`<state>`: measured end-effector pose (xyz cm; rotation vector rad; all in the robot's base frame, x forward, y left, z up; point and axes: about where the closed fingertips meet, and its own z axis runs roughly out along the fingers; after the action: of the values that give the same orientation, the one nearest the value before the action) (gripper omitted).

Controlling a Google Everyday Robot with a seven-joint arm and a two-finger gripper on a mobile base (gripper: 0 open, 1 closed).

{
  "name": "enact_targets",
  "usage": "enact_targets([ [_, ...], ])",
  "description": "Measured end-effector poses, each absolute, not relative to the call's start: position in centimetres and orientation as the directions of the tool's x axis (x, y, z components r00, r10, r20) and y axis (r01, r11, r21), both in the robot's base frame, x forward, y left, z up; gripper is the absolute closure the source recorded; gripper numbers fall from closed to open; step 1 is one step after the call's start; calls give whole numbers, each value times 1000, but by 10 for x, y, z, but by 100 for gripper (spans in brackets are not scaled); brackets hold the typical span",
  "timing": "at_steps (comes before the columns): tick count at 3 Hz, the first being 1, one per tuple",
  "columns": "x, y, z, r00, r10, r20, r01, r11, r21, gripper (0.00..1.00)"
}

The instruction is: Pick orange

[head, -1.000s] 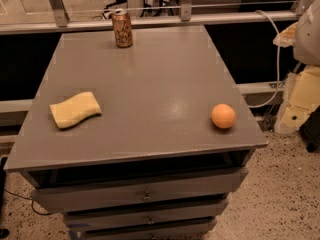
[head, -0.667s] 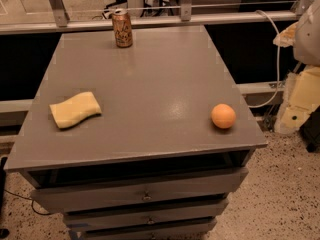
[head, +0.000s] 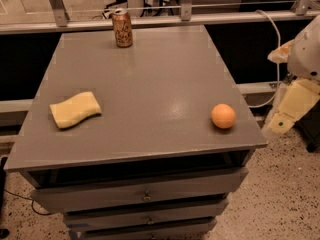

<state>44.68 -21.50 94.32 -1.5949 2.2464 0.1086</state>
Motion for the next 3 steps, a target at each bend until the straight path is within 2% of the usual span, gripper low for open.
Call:
enact_targets([
  [3, 486, -202, 897, -313, -761, -568, -903, 424, -70, 0],
])
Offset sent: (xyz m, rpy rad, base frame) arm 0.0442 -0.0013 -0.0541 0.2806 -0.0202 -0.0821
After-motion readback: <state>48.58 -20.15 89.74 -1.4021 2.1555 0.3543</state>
